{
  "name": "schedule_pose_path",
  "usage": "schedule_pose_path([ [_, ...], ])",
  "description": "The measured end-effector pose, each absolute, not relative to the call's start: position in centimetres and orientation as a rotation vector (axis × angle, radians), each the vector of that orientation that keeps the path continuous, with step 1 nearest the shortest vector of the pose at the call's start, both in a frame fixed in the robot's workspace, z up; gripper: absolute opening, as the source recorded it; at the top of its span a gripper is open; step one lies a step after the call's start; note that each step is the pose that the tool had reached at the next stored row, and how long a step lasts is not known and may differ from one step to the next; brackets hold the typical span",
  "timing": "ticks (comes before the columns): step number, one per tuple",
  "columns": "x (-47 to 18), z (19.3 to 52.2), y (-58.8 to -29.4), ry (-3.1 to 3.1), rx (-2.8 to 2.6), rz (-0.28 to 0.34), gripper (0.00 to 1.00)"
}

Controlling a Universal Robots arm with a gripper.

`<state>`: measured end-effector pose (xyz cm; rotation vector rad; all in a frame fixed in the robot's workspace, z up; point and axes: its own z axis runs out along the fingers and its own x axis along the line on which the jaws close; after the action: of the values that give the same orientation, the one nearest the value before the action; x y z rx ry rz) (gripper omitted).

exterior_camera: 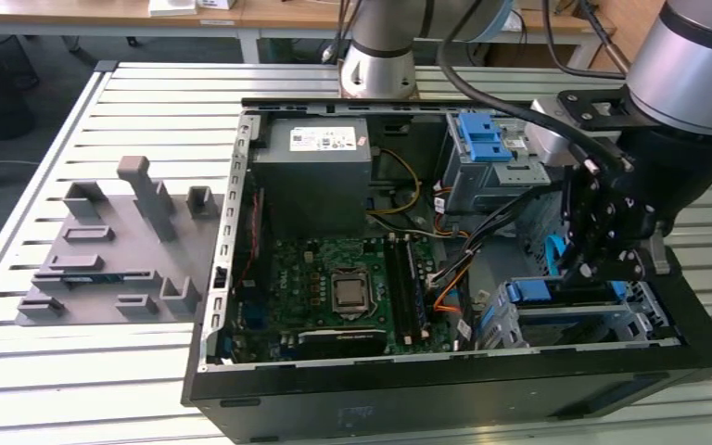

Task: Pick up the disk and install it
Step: 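Insert the second disk wire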

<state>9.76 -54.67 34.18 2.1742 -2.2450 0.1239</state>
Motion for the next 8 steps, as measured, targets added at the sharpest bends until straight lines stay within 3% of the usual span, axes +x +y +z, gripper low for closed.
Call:
schedule_pose_path([
  [5,9.76,34.44,-54.66,-2.245,2.174,0.123,0.22],
  [7,9.76,34.46,-54.66,-2.245,2.174,0.124,0.11],
  [8,9.76,34.47,-54.67,-2.245,2.174,0.124,0.11],
])
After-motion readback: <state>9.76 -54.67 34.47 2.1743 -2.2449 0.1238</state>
